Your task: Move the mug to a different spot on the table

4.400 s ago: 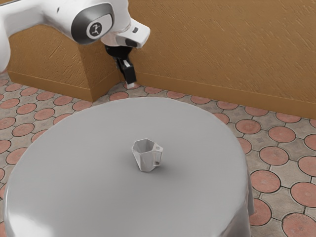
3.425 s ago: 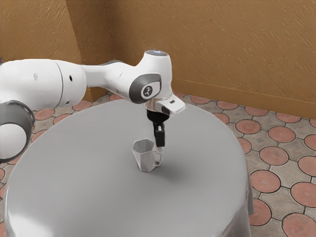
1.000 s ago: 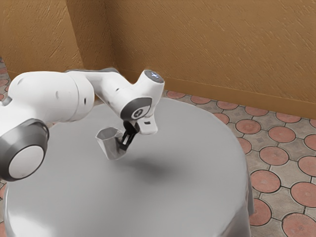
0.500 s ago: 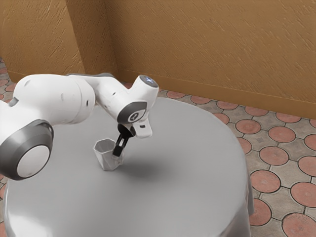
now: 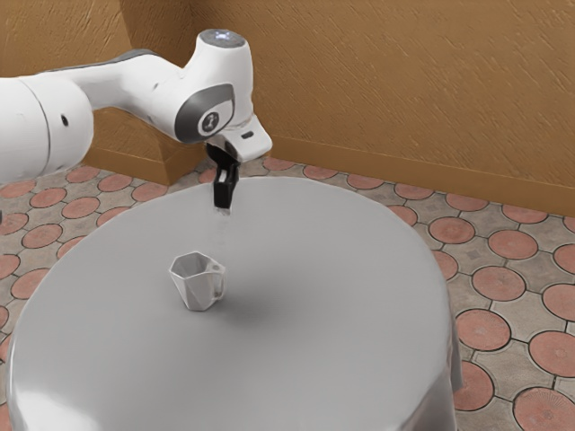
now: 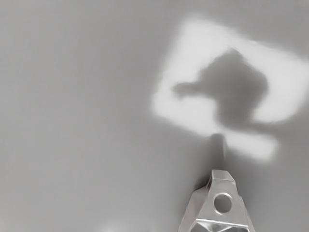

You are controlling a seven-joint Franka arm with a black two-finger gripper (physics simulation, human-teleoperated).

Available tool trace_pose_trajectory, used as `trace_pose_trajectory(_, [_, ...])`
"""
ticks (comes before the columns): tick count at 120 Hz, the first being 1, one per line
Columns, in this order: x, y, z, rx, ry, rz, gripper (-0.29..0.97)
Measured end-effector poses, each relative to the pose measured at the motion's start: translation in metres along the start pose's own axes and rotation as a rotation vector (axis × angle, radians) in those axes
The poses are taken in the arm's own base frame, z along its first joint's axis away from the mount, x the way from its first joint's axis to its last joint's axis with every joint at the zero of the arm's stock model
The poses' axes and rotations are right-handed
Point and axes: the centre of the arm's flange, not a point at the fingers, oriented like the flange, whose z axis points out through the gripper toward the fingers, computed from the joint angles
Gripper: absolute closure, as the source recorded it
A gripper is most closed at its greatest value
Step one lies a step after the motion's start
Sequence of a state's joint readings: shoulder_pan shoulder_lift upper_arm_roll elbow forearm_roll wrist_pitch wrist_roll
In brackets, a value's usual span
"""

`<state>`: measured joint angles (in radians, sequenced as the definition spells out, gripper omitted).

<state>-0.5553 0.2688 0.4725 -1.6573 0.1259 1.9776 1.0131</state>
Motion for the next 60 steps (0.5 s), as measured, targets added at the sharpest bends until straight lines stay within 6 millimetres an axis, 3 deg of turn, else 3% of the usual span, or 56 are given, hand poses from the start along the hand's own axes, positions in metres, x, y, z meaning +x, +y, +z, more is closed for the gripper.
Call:
trace_pose_trajectory(23, [0.012, -0.009, -0.065, 0.101, 0.083, -0.083, 0.01])
trace_pose_trajectory(34, [0.022, -0.01, -0.107, 0.157, 0.142, -0.123, 0.01])
trace_pose_trajectory(60, [0.027, -0.007, -0.122, 0.163, 0.175, -0.23, 0.0])
